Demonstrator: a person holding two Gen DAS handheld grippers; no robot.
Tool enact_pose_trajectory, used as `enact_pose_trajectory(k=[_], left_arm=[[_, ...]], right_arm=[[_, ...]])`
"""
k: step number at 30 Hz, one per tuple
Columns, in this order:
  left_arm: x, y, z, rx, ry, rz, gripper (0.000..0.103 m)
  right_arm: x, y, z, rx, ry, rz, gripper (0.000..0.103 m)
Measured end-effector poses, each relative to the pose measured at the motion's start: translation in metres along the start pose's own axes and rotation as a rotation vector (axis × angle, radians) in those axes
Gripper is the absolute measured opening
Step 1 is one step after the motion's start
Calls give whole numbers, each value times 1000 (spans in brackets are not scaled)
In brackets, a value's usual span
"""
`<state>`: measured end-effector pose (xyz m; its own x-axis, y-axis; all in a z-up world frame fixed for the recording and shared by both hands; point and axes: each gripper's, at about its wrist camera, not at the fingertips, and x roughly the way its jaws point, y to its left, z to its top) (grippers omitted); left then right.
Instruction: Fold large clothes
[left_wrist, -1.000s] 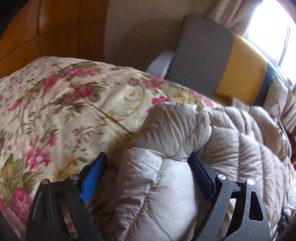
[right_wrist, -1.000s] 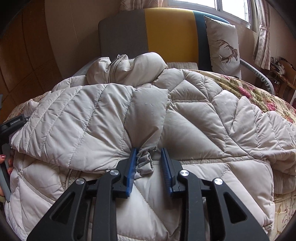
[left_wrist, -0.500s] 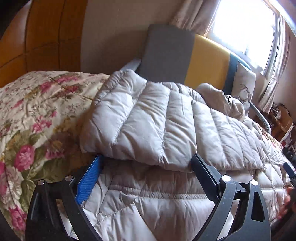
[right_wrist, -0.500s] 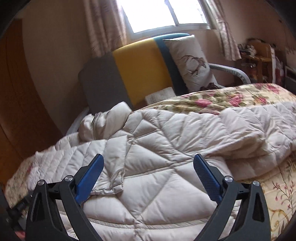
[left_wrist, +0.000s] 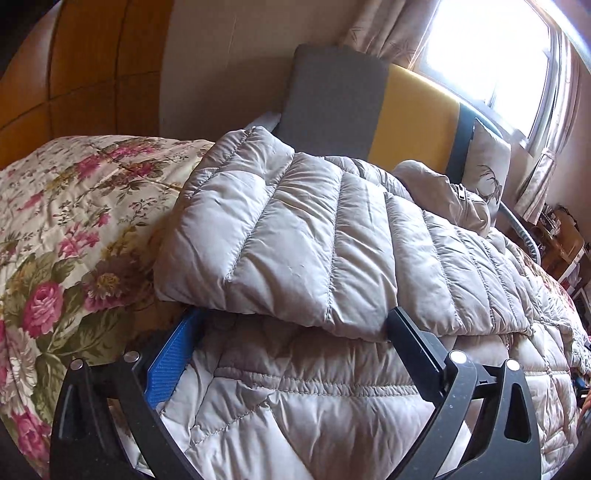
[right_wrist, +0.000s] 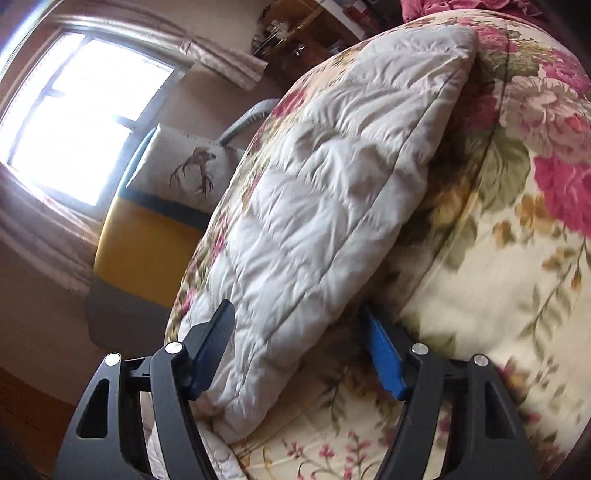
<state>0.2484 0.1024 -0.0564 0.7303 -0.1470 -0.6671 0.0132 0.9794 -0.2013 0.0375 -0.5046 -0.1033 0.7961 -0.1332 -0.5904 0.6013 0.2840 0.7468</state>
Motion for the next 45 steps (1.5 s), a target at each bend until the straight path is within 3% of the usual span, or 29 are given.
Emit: enact_pose_trajectory(k=[3,10,13,15,17,22,26,32,37,40,43,45], left_arm=[[2,1,0,1,6,2,99],[6,3,-1,-8,23,-1,99],[7,3,-1,-9,26,-2,99],[7,3,-1,-9,27,-1,99],[7,3,-1,-8,27,0,99],[8,3,-1,-7,28,2,99],[8,3,-1,-12,26,-5,99],[9,5,-2,-21,26,-16,99],[9,5,-2,-24,25,-19,99],[9,6,-1,-24,26,-19,99],[10,6,-1,-25,26,-20,99],[10,6,-2,-26,27,-20,99]], right_arm=[[1,-15,28,91,-31,28,69],[9,-19,64,136,-33,5,69],[16,-20,76,130,-38,-42,56],[20,-21,82,102,-36,-103,30],[24,-22,84,68,-24,-133,22],[21,9,78,-127,-33,-275,17],[15,57,59,-297,-93,-277,15],[17,161,-24,-656,-115,-157,15],[25,235,-149,-1100,-88,-29,15],[42,250,-242,-1447,-72,-36,17],[64,234,-321,-1761,-21,-74,26],[77,212,-350,-1890,35,-94,51]])
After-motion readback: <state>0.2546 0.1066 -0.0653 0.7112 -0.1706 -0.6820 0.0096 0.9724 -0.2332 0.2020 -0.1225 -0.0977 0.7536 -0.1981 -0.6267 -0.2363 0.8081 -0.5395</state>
